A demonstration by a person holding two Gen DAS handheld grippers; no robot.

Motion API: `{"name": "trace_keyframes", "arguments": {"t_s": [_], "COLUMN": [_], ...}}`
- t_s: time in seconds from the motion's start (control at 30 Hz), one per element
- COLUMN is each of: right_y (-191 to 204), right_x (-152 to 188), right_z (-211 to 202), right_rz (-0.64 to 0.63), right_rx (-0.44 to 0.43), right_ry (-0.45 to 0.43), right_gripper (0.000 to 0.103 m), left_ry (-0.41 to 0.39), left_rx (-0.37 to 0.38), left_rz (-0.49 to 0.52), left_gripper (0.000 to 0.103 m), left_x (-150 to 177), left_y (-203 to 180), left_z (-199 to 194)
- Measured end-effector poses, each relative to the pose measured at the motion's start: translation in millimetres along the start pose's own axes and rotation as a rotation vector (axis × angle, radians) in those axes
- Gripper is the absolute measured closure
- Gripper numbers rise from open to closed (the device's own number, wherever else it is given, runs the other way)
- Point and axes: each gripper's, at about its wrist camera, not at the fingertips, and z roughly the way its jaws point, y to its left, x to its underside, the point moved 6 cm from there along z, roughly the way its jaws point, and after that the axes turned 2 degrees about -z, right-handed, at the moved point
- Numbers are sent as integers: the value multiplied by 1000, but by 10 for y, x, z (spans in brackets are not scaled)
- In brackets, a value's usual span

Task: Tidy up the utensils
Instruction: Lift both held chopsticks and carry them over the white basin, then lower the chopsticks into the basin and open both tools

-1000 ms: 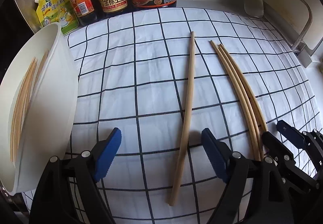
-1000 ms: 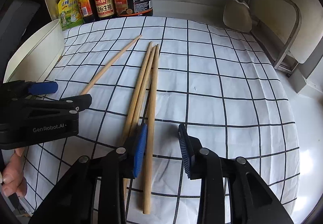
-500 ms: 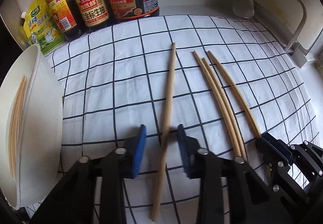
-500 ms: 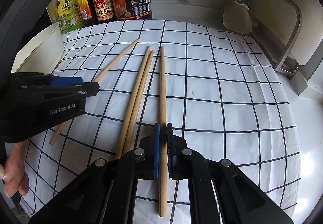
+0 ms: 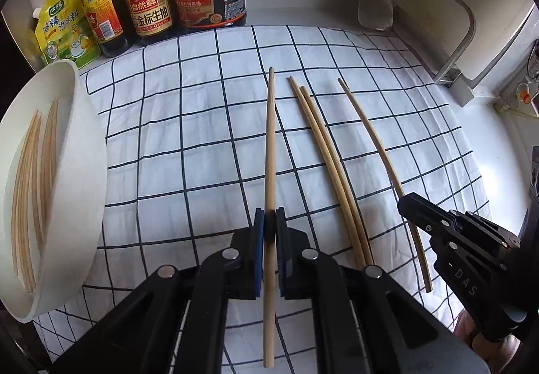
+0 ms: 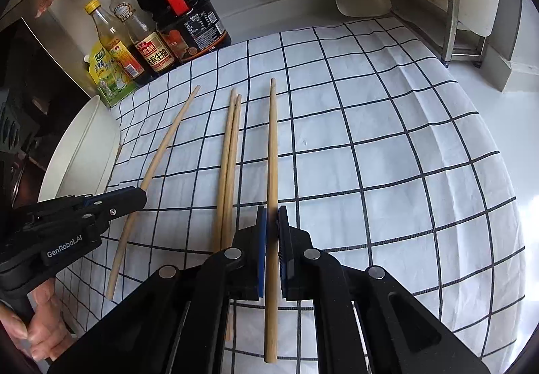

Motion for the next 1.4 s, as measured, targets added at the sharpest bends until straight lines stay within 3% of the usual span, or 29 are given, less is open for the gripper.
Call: {"name": "trace_keyframes", "arguments": {"t_s": [0.33, 0.6, 0.93, 1.23, 1.4], "right_y": [760, 1843, 2940, 3209, 3194], "right_x": [-309, -536, -625, -609, -609], "right_z": [-475, -433, 266, 877, 996], "right_rz": [-87, -234, -371, -388, -386], "right_rx": [-61, -165, -252, -191, -153], "right_ry": [-76, -100, 32, 173, 184], "right_gripper": [97, 97, 97, 97, 97], "left_ry": [-129, -202, -139, -60, -29], "left_rx": [-13, -121, -203, -147, -127], "left_rz": [-48, -152, -271, -312, -305], "left_gripper": [96, 95, 95, 95, 95], "left_x": [-120, -135, -26, -50, -60], "left_y": [457, 1468, 2629, 2886, 2909], "left_z": [-819, -1278, -1153, -674, -464]}}
